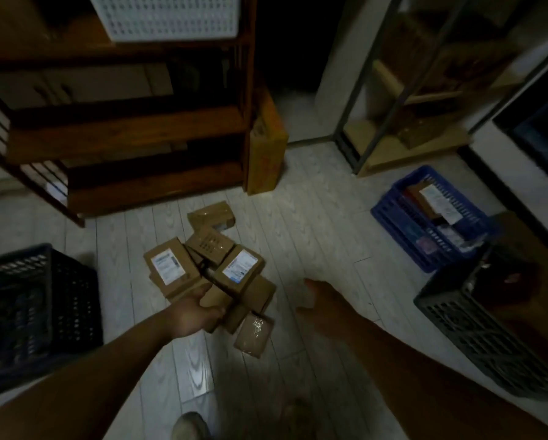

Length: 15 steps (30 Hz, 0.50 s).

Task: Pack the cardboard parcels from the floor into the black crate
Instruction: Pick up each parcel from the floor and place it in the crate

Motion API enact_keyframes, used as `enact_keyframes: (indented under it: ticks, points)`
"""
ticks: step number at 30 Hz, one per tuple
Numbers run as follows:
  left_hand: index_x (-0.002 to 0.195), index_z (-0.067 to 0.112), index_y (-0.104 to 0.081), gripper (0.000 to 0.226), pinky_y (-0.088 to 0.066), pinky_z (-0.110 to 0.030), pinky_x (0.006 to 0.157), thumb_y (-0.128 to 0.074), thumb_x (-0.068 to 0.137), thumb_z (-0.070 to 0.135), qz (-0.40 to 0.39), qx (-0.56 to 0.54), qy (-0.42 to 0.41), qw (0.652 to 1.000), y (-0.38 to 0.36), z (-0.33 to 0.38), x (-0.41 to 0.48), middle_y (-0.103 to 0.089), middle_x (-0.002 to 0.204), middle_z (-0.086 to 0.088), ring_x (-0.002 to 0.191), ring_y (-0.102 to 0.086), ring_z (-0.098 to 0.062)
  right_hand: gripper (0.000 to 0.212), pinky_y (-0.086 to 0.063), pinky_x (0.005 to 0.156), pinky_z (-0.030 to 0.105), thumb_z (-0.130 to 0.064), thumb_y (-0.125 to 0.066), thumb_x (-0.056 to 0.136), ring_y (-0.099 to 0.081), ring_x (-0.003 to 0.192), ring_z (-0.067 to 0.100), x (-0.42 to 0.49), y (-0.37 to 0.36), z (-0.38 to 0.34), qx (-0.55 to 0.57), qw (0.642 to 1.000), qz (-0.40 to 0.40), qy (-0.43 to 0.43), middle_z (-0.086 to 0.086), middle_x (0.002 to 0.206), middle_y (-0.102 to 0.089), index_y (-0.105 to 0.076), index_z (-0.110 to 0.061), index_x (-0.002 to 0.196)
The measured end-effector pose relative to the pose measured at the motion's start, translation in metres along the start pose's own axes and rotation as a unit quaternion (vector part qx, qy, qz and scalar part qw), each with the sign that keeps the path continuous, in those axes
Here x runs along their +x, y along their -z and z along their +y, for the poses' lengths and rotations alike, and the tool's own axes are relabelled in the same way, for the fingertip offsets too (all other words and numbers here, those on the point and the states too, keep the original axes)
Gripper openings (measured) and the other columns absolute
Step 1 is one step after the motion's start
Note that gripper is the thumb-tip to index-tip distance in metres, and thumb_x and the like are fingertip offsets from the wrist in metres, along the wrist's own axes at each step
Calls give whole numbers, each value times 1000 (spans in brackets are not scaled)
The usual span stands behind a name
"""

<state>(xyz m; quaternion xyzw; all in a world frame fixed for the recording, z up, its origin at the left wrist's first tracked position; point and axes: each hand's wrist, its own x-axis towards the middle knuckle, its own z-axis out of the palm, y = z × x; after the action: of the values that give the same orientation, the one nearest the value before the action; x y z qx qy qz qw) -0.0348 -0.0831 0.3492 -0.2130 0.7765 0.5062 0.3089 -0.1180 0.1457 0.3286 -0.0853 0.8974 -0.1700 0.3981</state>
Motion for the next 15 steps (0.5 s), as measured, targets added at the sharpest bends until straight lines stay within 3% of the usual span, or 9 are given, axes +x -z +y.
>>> enact_keyframes:
  ticks: [1, 2, 4, 6, 8, 10, 11, 13, 15]
  points:
    - [82, 56, -34, 49, -38, 4, 57, -62, 87, 15, 5, -32, 26, 999, -10, -9, 16, -30, 83, 22, 72, -54, 14, 78, -27, 116, 40, -42, -58, 90, -24, 144, 23, 18, -6, 9, 12, 1000, -13, 1, 4, 159, -19, -15, -22, 152]
    - [86, 49, -36, 41, -40, 1, 59, -70, 80, 28, 13, -37, 53, 998, -21, -20, 33, -32, 83, 22, 75, -53, 9, 78, -29, 115, 39, -40, -59, 90, -27, 142, 24, 36, -13, 19, 24, 999, -27, -5, 5, 158, -22, -17, -21, 152]
    - [114, 36, -45, 46, -38, 0, 73, -72, 77, 37, 23, -50, 93, 994, -44, -53, 77, -48, 110, 18, 103, -51, -3, 71, -35, 109, 35, -34, -59, 91, -36, 137, 26, 73, -32, 42, 46, 997, -54, -12, 8, 153, -31, -23, -16, 150]
    - [144, 22, -29, 66, -39, -14, 89, -61, 88, 32, 29, -46, 133, 990, -69, -86, 115, -38, 146, 0, 131, -41, -18, 71, -37, 105, 35, -35, -59, 92, -39, 134, 28, 107, -57, 61, 76, 994, -78, -22, 11, 151, -34, -24, -13, 149]
    - [149, 22, -20, 72, -35, -22, 101, -58, 90, 33, 11, -31, 146, 989, -93, -118, 151, -30, 152, -3, 137, -34, -20, 81, -41, 101, 34, -39, -62, 88, -38, 136, 27, 148, -93, 83, 101, 990, -92, -43, 9, 154, -29, -17, -17, 152]
    - [146, 20, -28, 65, -35, -15, 97, -59, 90, 30, 17, -21, 165, 986, -115, -151, 186, -38, 146, -4, 131, -39, -18, 83, -47, 85, 30, -40, -67, 84, -47, 128, 26, 184, -136, 99, 123, 985, -107, -50, 8, 150, -36, -22, -19, 151]
    - [138, 17, -39, 52, -35, -6, 85, -59, 91, 23, 19, -33, 168, 985, -124, -165, 202, -47, 132, -1, 120, -46, -16, 79, -48, 79, 29, -42, -68, 82, -53, 122, 26, 205, -163, 110, 128, 984, -111, -55, 9, 144, -45, -30, -18, 147]
    - [105, 12, -53, 18, -37, 2, 57, -54, 91, 0, 37, -87, 160, 983, -143, -183, 230, -54, 93, 7, 93, -50, -14, 66, -49, 82, 31, -46, -68, 76, -60, 110, 26, 239, -211, 129, 140, 980, -126, -58, 9, 126, -60, -49, -16, 131]
    - [86, 12, -52, 21, -41, 0, 52, -48, 91, -8, 41, -117, 149, 981, -157, -201, 258, -57, 73, 9, 76, -49, -13, 45, -46, 86, 29, -33, -70, 79, -62, 105, 26, 260, -251, 141, 174, 975, -122, -60, 9, 116, -65, -58, -13, 118]
